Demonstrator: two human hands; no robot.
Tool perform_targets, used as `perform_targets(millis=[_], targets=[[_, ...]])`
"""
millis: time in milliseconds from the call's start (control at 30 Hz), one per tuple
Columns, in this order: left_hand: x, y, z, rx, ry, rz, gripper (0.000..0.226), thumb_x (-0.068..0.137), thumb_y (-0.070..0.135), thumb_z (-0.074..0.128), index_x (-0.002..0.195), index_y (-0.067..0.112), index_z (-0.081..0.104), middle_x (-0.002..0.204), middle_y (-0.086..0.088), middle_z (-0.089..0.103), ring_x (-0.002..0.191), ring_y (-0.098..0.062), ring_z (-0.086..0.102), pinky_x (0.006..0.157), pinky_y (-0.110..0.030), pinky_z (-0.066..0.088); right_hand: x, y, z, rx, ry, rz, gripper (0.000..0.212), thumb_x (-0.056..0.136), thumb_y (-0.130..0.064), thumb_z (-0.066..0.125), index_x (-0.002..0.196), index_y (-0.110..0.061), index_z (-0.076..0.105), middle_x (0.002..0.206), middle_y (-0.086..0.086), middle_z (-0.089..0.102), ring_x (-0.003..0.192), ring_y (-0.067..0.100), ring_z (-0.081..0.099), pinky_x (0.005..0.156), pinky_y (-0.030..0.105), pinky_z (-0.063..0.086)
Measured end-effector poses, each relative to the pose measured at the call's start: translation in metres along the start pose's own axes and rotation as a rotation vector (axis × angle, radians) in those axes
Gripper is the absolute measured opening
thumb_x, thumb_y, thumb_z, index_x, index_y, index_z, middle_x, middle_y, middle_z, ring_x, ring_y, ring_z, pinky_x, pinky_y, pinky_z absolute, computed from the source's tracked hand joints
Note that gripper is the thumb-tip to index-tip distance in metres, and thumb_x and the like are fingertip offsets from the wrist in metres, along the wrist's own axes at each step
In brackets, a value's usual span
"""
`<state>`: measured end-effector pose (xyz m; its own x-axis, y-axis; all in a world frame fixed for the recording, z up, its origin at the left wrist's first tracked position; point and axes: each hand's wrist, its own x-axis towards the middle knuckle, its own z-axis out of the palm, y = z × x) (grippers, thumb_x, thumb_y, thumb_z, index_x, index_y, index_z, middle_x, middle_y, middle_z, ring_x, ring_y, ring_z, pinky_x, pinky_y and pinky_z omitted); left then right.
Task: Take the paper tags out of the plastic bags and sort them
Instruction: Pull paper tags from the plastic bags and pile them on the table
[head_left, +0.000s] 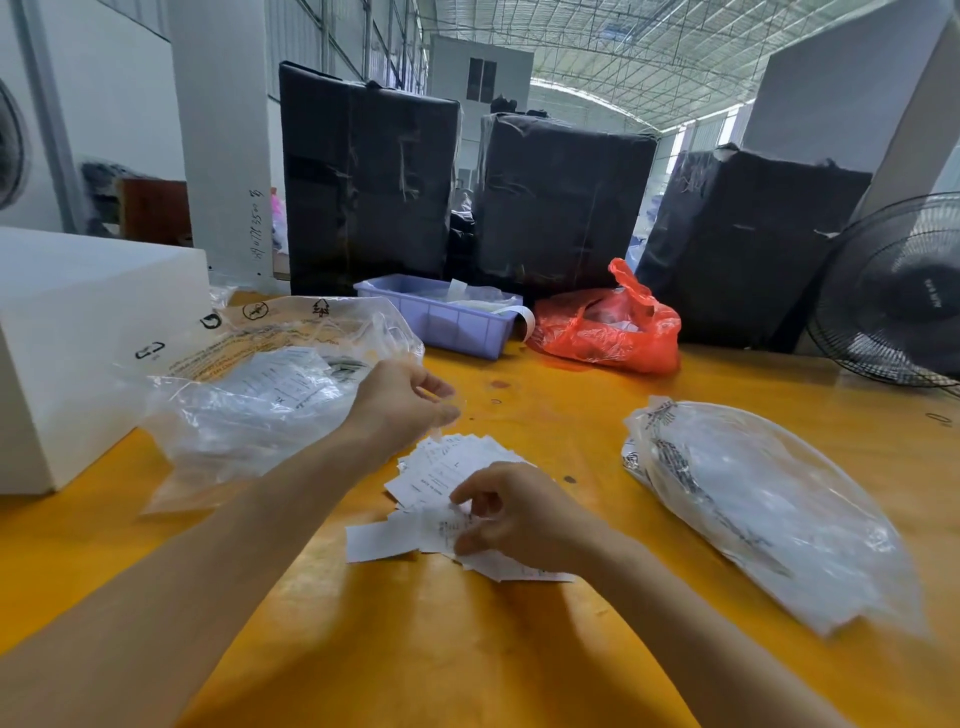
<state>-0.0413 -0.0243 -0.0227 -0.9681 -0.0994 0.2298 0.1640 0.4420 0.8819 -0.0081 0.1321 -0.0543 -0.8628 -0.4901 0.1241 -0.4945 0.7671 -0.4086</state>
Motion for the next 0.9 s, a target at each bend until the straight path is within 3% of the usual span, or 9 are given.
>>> perform_targets(millis=[67,167,233,333,433,500,567,700,900], targets=[[0.0,0.0,0.001,-0.018,-0.02,-0.011,0.014,0.074,0.013,0.079,0.08,0.017,0.067,0.076,-0.005,0.071,0.076,-0.014,0.068,0.074,-0.029,0.053,0.0,0.0,-0.002,0.024,0.003,0.018,0.037,0.073,-0.027,0.079,0.107,-0.018,0.069,0.076,-0.016,0.045,0.068,0.001,0.044,0.055,0.01,0.032],[0.0,0.001,0.002,-0.045,-0.046,-0.012,0.008,0.08,0.014,0.074,0.075,0.015,0.068,0.071,-0.001,0.072,0.072,-0.007,0.067,0.069,-0.025,0.05,-0.003,0.003,-0.003,0.157,0.086,0.034,0.012,0.074,-0.025,0.078,0.077,-0.026,0.067,0.075,-0.018,0.051,0.068,-0.002,0.045,0.057,0.011,0.033],[-0.001,0.002,0.003,-0.078,-0.089,-0.027,0.008,0.083,0.017,0.071,0.076,0.013,0.069,0.072,0.001,0.072,0.065,-0.001,0.063,0.06,-0.019,0.046,-0.006,0.006,-0.006,0.311,0.153,0.064,0.018,0.075,-0.023,0.078,0.066,-0.027,0.063,0.067,-0.015,0.059,0.06,-0.001,0.049,0.052,0.01,0.036],[-0.002,0.004,0.002,-0.114,-0.138,-0.082,0.013,0.082,0.024,0.071,0.08,0.011,0.072,0.083,-0.001,0.072,0.075,-0.007,0.062,0.061,-0.024,0.043,-0.012,0.013,-0.014,0.582,0.277,0.157,0.007,0.078,-0.011,0.075,0.077,-0.013,0.069,0.065,-0.003,0.064,0.054,0.001,0.054,0.049,0.012,0.04],[-0.005,0.007,0.003,-0.142,-0.215,-0.09,0.015,0.083,0.025,0.068,0.083,0.01,0.072,0.082,0.003,0.074,0.071,-0.006,0.065,0.06,-0.025,0.042,-0.016,0.024,-0.025,0.959,0.368,0.305,0.021,0.081,0.005,0.066,0.101,-0.001,0.064,0.078,0.007,0.066,0.064,0.01,0.061,0.051,0.015,0.046],[-0.008,0.01,0.005,-0.158,-0.269,-0.093,0.014,0.084,0.023,0.068,0.085,0.01,0.071,0.078,0.004,0.075,0.063,-0.002,0.066,0.063,-0.022,0.046,-0.017,0.028,-0.032,1.224,0.403,0.381,0.023,0.08,0.011,0.062,0.1,-0.001,0.061,0.087,0.012,0.065,0.074,0.019,0.064,0.052,0.019,0.051],[-0.011,0.011,0.008,-0.163,-0.316,-0.093,0.012,0.083,0.022,0.069,0.085,0.01,0.072,0.076,0.004,0.074,0.061,-0.001,0.066,0.063,-0.02,0.046,-0.017,0.03,-0.036,1.357,0.456,0.387,0.017,0.08,0.009,0.062,0.091,-0.004,0.061,0.085,0.013,0.066,0.071,0.02,0.066,0.055,0.022,0.054],[-0.016,0.013,0.015,-0.149,-0.387,-0.096,0.009,0.08,0.018,0.072,0.085,0.01,0.072,0.075,0.003,0.075,0.06,-0.001,0.065,0.061,-0.019,0.045,-0.016,0.028,-0.037,1.238,0.572,0.343,0.009,0.078,-0.009,0.071,0.084,-0.013,0.064,0.076,0.004,0.07,0.06,0.01,0.063,0.058,0.022,0.047],[-0.02,0.013,0.019,-0.154,-0.427,-0.083,0.003,0.079,0.016,0.073,0.077,0.014,0.074,0.075,0.003,0.075,0.059,-0.001,0.065,0.064,-0.02,0.046,-0.019,0.022,-0.037,1.165,0.626,0.219,0.014,0.079,0.0,0.069,0.088,-0.004,0.06,0.085,0.014,0.071,0.063,0.017,0.069,0.06,0.022,0.055]])
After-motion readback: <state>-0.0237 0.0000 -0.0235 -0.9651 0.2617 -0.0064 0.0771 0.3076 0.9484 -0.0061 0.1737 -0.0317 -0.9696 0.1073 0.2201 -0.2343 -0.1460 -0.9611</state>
